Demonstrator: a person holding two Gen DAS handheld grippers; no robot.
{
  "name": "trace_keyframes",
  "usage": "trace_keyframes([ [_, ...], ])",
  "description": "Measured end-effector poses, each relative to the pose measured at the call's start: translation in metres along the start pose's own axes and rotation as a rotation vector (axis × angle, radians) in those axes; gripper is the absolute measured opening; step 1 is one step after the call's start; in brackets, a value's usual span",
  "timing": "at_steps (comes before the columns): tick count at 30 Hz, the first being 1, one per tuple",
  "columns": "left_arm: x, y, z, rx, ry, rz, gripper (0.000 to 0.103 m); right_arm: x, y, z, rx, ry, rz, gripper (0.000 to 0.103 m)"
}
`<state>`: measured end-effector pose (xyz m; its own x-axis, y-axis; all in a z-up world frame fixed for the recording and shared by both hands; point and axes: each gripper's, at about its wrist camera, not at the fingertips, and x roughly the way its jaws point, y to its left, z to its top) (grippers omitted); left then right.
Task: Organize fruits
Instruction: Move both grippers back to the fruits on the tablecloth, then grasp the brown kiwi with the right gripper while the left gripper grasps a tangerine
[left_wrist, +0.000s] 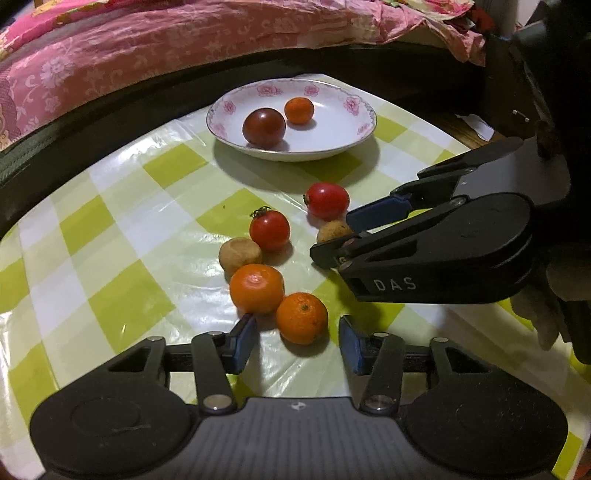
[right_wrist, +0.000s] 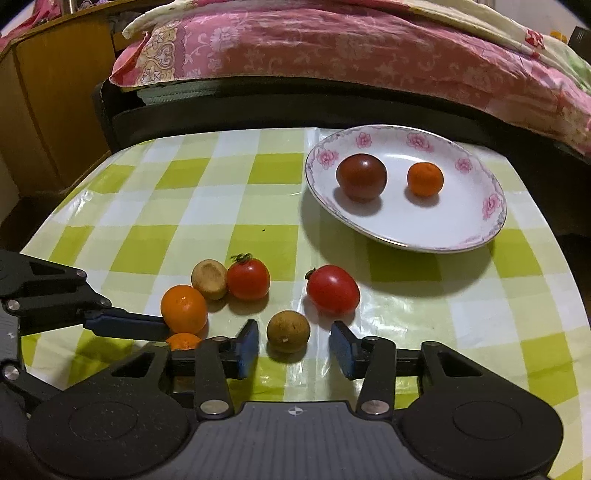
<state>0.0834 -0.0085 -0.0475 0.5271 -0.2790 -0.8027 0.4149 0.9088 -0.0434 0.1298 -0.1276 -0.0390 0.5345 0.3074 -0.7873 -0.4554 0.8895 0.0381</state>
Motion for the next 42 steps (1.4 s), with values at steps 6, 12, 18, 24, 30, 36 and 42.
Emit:
trace_keyframes([
  [6,0.0,-0.001,0.001,0.0,-0.019,-0.005,0.037,-0.005,-0.001,-0.002,-0.019,0.002,0.017,0.021],
  [12,-0.004,-0.004,-0.002,0.027,-0.016,-0.028,0.036,-0.013,-0.007,-0.007,-0.014,0.014,0.019,0.021],
  [18,-0.007,-0.007,-0.011,0.077,-0.024,-0.028,0.037,-0.03,-0.015,-0.027,-0.021,0.017,0.027,0.021],
  [24,-0.007,-0.009,-0.013,0.111,-0.046,-0.018,0.043,-0.029,-0.015,-0.032,-0.053,0.013,0.033,0.023],
  [30,-0.008,-0.005,-0.019,0.121,-0.088,0.001,0.055,-0.029,-0.015,-0.034,-0.05,0.0,0.061,0.032],
  [36,-0.007,-0.007,-0.02,0.132,-0.096,0.004,0.053,-0.029,-0.014,-0.033,-0.068,-0.014,0.037,0.034],
  [42,-0.007,-0.012,-0.017,0.12,-0.08,-0.019,0.037,-0.026,-0.013,-0.032,-0.075,-0.004,0.001,0.026],
])
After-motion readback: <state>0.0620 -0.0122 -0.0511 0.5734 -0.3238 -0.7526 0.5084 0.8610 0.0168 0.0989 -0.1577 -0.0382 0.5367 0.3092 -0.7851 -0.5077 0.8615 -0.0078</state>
